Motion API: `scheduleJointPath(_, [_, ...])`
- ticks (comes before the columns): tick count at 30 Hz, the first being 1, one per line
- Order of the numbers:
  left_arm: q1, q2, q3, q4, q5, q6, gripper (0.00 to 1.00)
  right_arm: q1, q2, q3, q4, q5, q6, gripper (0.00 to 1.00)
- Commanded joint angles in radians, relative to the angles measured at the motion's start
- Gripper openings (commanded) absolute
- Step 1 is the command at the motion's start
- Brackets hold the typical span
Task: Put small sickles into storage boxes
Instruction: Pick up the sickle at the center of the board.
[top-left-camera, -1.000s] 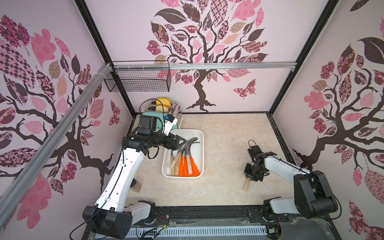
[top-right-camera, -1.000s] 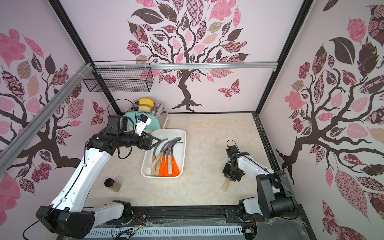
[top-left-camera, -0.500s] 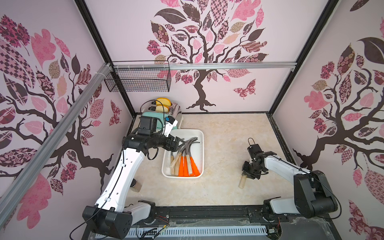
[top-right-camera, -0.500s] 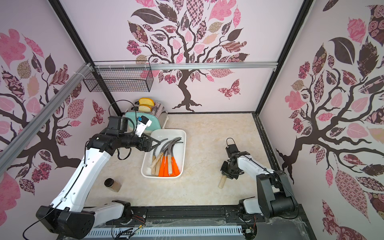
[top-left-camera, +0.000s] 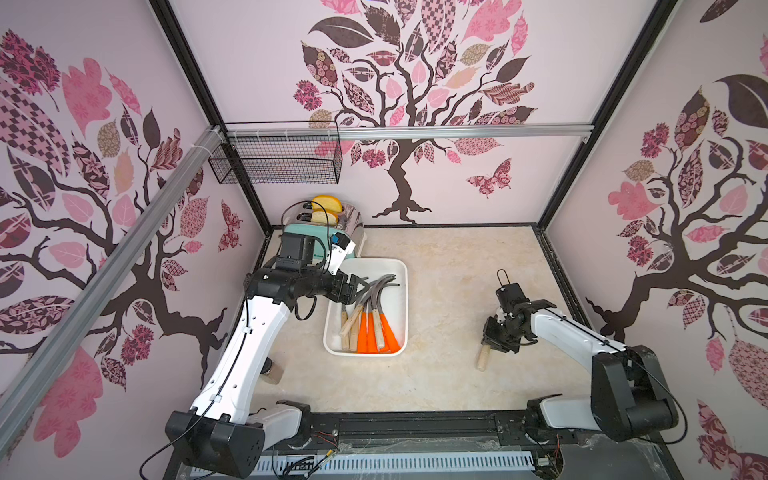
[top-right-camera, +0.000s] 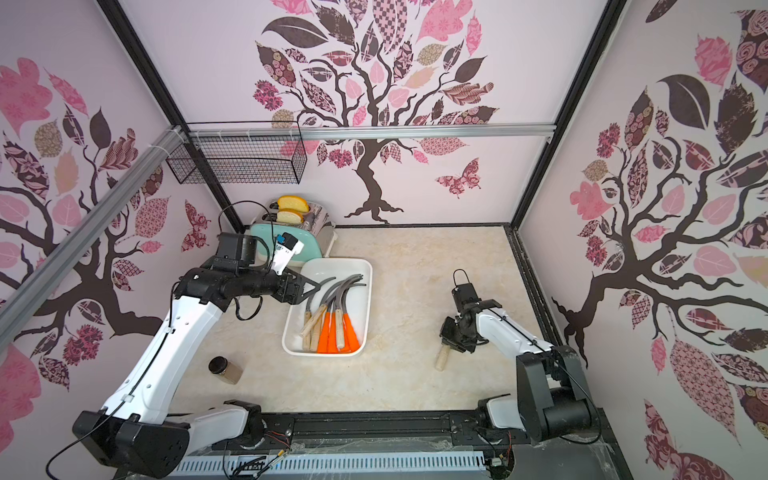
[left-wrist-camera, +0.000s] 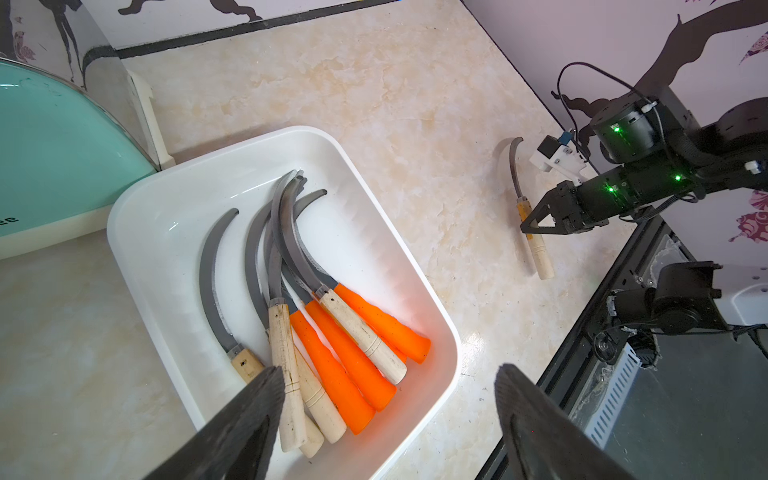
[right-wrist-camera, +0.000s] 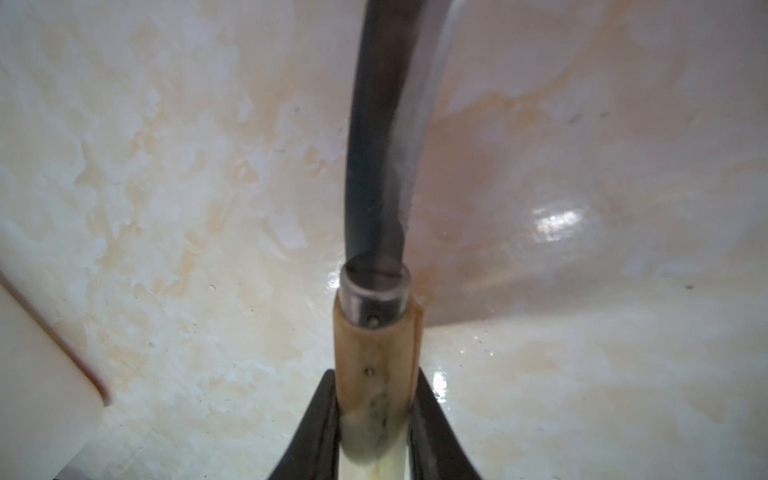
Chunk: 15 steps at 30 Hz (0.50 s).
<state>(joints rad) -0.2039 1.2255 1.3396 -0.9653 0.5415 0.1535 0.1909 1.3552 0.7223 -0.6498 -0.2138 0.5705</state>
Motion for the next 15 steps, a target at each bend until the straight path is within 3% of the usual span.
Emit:
scheduleJointPath(1, [-0.004, 0.001, -0.004, 0.02, -0.005, -0.008, 0.84, 0.008, -0.013, 0.037, -0.026, 0.001, -0.028, 0.0])
scheduleJointPath(15, [-0.005, 0.008, -0.012, 0.057, -0.016, -0.035, 0.83, 0.007, -0.049, 0.121, -0.074, -0.002, -0.043, 0.0])
